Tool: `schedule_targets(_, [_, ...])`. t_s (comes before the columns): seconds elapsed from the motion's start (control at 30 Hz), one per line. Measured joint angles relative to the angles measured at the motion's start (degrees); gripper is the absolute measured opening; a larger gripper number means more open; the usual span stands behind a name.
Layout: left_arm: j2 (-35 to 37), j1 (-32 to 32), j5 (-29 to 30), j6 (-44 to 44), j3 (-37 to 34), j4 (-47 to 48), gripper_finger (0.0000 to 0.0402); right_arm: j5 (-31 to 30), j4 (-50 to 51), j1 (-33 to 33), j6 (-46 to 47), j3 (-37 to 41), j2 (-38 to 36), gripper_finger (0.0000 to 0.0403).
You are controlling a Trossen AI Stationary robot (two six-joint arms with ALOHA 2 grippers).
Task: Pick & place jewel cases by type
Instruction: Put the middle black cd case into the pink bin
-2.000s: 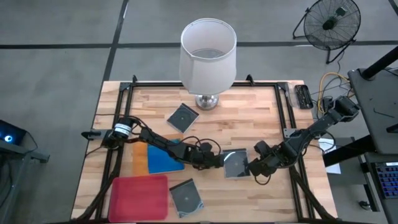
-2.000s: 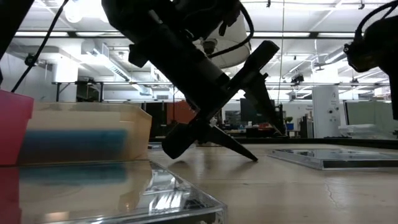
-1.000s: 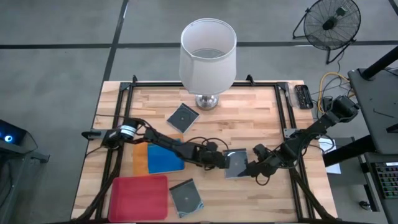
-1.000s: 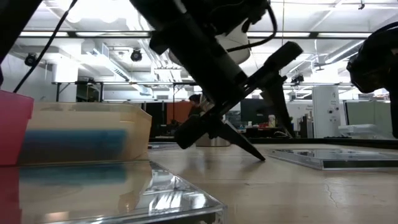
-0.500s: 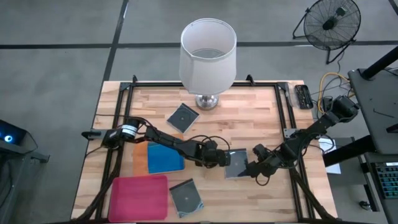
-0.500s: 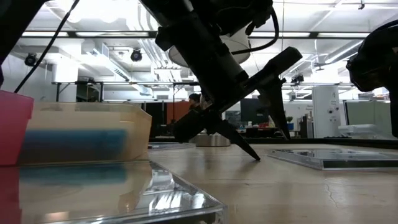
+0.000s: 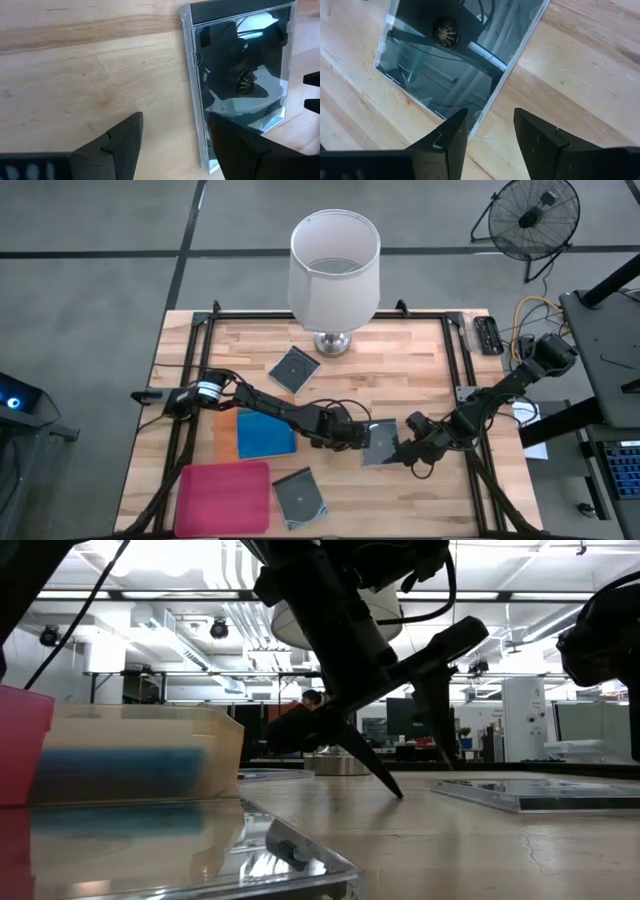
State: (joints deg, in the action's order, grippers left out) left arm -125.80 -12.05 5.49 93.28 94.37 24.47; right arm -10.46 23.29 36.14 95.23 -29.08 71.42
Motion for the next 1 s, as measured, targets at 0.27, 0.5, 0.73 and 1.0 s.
schedule_targets(0.27, [-2.4,-0.1,0.0,1.5,1.4,-4.8,0.0208,0.0,-0.9,0.0,-1.3,0.4,0.0,0.0153])
schedule_targets(0.5, [-3.8,-0.2,-0.5,-0.5,3.4,-4.9,0.0208,0.0,-4.7,0.0,-1.4,1.9,0.0,0.0153])
schedule_targets(0.73, [-3.8,-0.2,-0.5,-0.6,3.2,-4.8,0.0208,-0.1,-6.1,0.0,-1.4,2.1,0.0,0.0153])
schedule_targets(1.0, [-3.8,-0.2,-0.5,-0.7,3.2,-4.5,0.0208,-0.6,-10.3,0.0,-0.7,4.6,0.0,0.0153])
